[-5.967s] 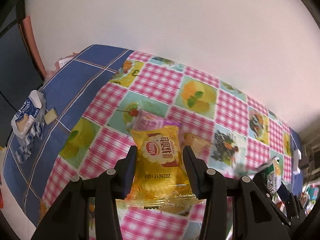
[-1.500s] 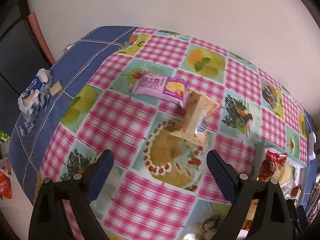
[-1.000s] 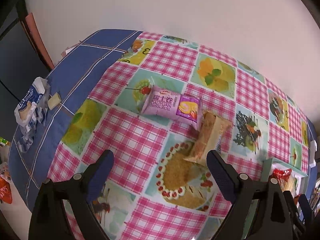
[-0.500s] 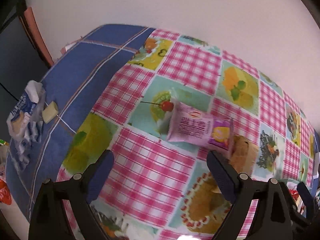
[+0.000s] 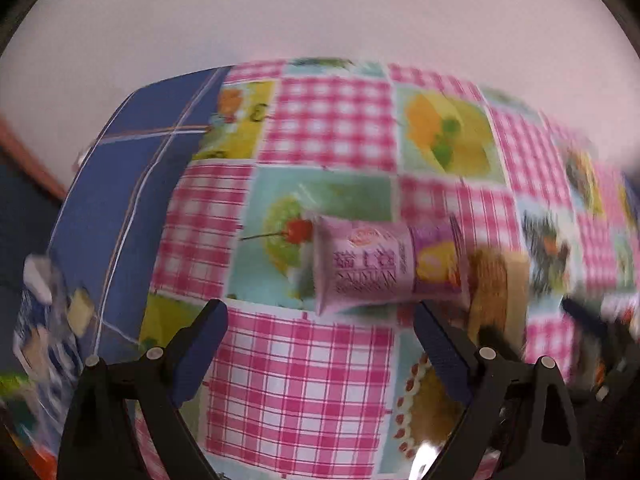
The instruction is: Organize snacks
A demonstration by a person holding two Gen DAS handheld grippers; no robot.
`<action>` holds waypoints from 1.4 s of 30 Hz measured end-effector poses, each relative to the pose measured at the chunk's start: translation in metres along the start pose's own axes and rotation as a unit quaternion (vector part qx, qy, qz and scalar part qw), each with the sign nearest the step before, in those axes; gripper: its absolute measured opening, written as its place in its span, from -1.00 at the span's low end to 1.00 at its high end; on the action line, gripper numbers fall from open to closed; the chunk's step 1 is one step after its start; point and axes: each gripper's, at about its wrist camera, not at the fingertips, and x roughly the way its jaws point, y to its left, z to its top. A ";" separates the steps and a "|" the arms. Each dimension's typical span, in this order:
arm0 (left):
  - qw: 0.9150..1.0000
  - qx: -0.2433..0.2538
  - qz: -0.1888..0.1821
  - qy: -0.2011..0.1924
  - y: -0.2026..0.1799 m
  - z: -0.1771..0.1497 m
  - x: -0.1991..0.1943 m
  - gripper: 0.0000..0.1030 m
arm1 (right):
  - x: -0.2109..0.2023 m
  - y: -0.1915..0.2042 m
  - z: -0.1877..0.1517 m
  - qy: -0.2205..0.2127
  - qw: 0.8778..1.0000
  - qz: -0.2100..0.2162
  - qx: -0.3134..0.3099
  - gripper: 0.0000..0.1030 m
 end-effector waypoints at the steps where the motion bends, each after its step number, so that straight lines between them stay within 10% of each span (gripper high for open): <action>1: 1.000 0.014 0.011 0.001 -0.004 0.000 0.002 0.83 | 0.001 -0.003 0.000 0.001 1.000 -0.002 0.002 1.00; 20: 0.998 0.068 0.006 0.012 -0.033 0.043 0.049 0.61 | 0.024 -0.024 0.010 0.005 1.000 -0.026 -0.003 0.98; 30: 0.999 -0.004 -0.036 0.014 -0.020 0.045 0.048 -0.17 | 0.017 -0.015 0.020 -0.008 0.999 -0.034 -0.011 -0.02; 42: 0.995 -0.088 -0.036 0.007 -0.013 -0.001 0.002 -0.23 | -0.027 -0.024 -0.005 -0.010 1.000 -0.014 0.001 -0.13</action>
